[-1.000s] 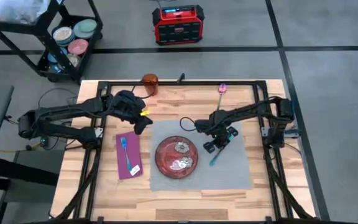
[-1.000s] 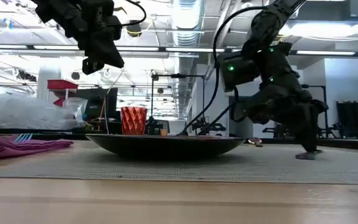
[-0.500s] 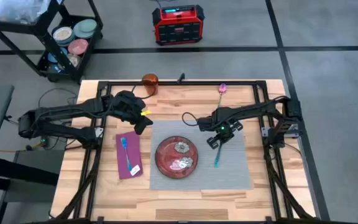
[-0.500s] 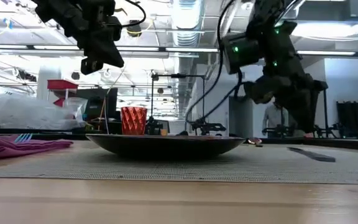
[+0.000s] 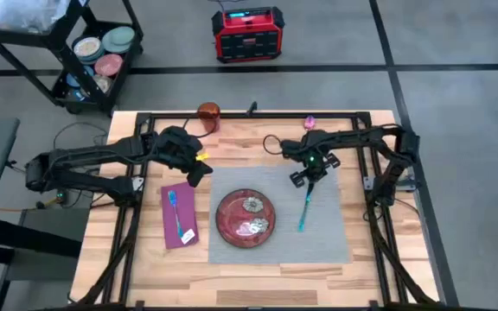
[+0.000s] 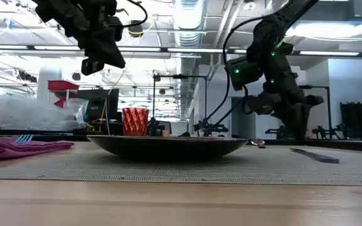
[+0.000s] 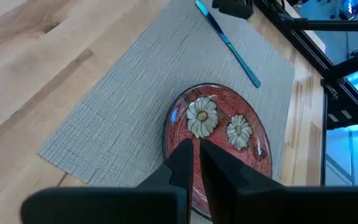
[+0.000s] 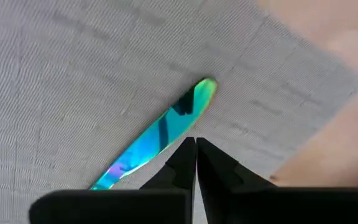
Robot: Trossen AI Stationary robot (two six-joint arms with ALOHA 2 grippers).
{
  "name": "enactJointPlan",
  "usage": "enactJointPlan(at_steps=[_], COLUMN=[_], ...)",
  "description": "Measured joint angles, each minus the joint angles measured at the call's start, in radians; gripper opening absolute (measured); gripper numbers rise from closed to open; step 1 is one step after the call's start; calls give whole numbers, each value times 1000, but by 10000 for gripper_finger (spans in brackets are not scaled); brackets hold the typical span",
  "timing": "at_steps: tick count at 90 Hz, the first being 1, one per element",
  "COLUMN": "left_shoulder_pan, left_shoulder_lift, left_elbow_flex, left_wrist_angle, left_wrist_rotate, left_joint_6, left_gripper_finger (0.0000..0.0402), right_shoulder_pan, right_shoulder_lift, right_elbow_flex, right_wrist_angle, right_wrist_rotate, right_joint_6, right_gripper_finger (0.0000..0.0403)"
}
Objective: Set table place
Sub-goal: Put the blue table knife on the gray placemat to the right of the red plate
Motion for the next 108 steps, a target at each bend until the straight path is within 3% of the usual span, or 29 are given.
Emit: enactJointPlan(at_steps=[22,108], left_shoulder_pan=[0,0], left_shoulder_lift=[0,0], left_elbow_flex=[0,0], left_wrist_angle=[0,0], left_wrist_rotate=[0,-3], left_joint_6=[0,1], left_gripper_finger=[10,10], right_shoulder_pan=[-58,-40], right_shoulder_lift=[0,-1], right_elbow_flex=[0,-33], right_wrist_angle=[21,92], right_wrist_rotate=[8,-5], right_joint_6=[-45,-26], right_gripper_finger=[0,0])
